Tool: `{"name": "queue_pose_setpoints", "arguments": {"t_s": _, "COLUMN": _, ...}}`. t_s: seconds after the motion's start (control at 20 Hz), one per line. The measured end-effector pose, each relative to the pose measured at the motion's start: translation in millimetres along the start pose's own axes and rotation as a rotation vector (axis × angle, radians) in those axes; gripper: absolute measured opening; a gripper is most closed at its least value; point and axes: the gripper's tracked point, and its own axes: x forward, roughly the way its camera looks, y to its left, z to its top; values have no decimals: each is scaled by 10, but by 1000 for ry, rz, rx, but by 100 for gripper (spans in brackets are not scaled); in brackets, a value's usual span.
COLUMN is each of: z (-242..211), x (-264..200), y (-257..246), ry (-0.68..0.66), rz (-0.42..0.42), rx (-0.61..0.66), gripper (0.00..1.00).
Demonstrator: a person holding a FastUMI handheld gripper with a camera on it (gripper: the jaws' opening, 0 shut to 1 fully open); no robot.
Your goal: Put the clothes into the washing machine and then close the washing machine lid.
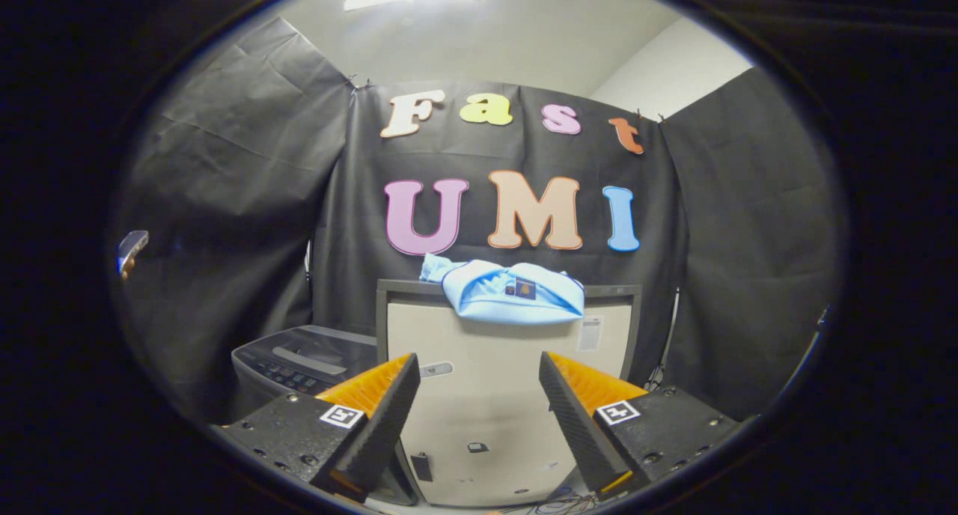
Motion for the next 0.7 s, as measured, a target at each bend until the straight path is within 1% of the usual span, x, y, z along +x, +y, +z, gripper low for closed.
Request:
{"name": "queue_pose_setpoints", "arguments": {"t_s": 0.2, "z": 51, "x": 21, "y": 5, "ry": -3, "rz": 3, "rx": -13, "gripper": 97}}
{"name": "queue_pose_setpoints", "arguments": {"t_s": 0.45, "z": 217, "x": 194, "y": -36, "ry": 5, "rz": -2, "rx": -72, "gripper": 97}}
{"name": "queue_pose_setpoints", "arguments": {"t_s": 0.7, "z": 319, "x": 366, "y": 24, "ry": 1, "rz": 10, "rx": -39, "gripper": 97}}
